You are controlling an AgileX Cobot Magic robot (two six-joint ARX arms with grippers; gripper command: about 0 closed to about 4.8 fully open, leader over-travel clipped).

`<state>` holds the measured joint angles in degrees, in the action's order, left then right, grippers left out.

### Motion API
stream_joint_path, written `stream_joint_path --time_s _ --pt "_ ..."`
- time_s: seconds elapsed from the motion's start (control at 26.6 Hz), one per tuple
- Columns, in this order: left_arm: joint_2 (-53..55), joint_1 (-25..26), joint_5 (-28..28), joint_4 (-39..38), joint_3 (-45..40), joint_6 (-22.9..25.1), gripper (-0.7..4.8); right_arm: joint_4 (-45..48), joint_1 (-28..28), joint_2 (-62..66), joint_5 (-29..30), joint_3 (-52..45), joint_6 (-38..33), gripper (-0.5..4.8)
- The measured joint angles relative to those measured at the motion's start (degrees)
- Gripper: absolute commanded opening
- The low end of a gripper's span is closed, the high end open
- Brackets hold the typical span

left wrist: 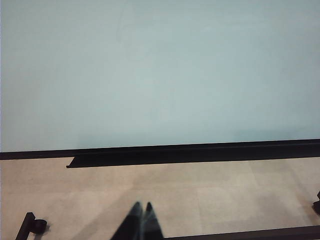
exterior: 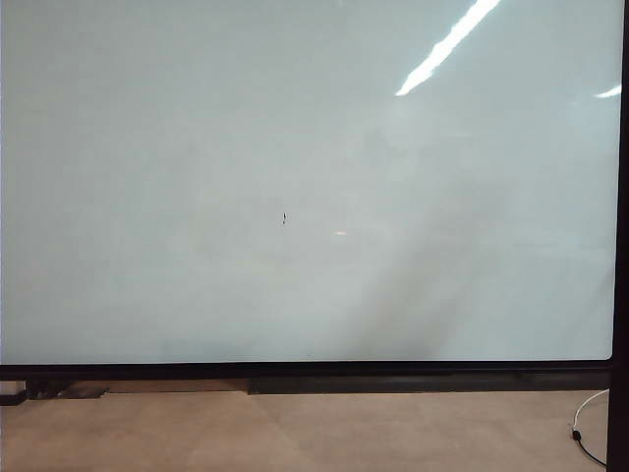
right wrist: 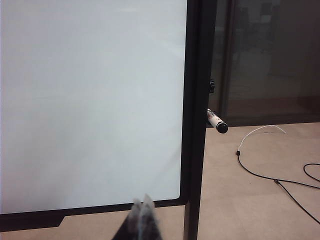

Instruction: Pick up the pen on the shelf to the right of the whiteboard and draw a rectangle.

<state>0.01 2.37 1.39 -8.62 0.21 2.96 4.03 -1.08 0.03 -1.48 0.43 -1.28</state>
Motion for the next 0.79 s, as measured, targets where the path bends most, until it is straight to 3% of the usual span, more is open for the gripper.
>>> stream_joint_path --time_s 0.49,0.64,0.79 --pt "0.00 0.00 -0.02 0.00 0.00 0.00 -0.05 0.13 0.02 0.00 0.26 0.00 -0.96 -0.06" --pt "0.00 0.00 0.00 0.00 0.00 0.00 -0.05 4.22 0.09 0.00 10.62 0.11 -8.50 -0.06" --pt "0.00 0.00 0.00 0.00 0.00 0.00 -0.05 -3.23 0.07 3.04 14.62 6.60 -8.96 -0.05"
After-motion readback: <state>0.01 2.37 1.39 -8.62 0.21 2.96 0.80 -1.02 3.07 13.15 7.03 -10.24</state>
